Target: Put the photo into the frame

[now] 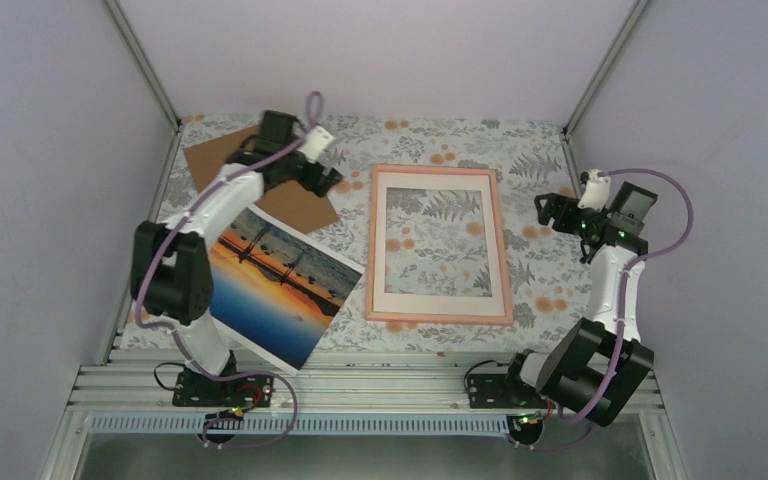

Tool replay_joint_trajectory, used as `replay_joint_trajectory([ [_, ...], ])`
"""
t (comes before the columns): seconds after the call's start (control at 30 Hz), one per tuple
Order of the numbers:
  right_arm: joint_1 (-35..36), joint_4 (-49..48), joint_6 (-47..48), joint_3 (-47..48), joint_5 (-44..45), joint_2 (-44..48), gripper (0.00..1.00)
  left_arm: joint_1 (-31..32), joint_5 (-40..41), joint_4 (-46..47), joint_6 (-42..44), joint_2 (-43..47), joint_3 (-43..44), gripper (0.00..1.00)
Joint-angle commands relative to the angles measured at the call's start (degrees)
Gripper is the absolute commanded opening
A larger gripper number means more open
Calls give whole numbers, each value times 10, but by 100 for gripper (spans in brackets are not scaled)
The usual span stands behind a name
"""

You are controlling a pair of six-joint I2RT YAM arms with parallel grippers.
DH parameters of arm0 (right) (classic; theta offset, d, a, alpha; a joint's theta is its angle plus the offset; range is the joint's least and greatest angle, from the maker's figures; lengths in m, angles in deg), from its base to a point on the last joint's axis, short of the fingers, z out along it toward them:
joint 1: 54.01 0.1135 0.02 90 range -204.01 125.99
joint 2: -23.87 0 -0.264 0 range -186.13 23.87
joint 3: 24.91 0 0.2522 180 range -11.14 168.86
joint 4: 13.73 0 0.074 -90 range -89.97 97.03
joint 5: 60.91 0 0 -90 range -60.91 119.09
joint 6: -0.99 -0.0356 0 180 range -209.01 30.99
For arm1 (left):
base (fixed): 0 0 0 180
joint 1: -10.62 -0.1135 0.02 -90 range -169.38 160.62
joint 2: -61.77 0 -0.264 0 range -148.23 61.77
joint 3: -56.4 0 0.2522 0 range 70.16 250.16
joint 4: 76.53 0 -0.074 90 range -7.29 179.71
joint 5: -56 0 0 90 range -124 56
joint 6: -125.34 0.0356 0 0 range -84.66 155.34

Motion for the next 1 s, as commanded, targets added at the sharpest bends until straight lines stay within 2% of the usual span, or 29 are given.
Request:
replay_joint_trajectory([
  [0.0, 28, -19, -2, -13, -15, 17, 91, -113, -42, -86, 75, 44, -28, 100],
  [0.23, 59, -21, 4, -21, -20, 10, 91, -293, -63, -198, 222, 29, -24, 98],
  [0.43, 70, -30, -3, -16, -16, 2, 91, -386, -73, -217, 312, -9, -65, 90],
  [0.6, 72, -31, -7, -15, -11, -4, 91, -417, -65, -193, 338, -50, -84, 85],
  [0.63, 72, -30, -7, -15, -10, -6, 88, -418, -73, -198, 345, -62, -82, 83],
  [0.8, 72, -27, -6, -9, 0, -11, 88, -419, -125, -220, 365, -90, -86, 74],
  [0.97, 72, -29, -8, -8, 3, -12, 87, -418, -161, -244, 379, -111, -87, 59],
])
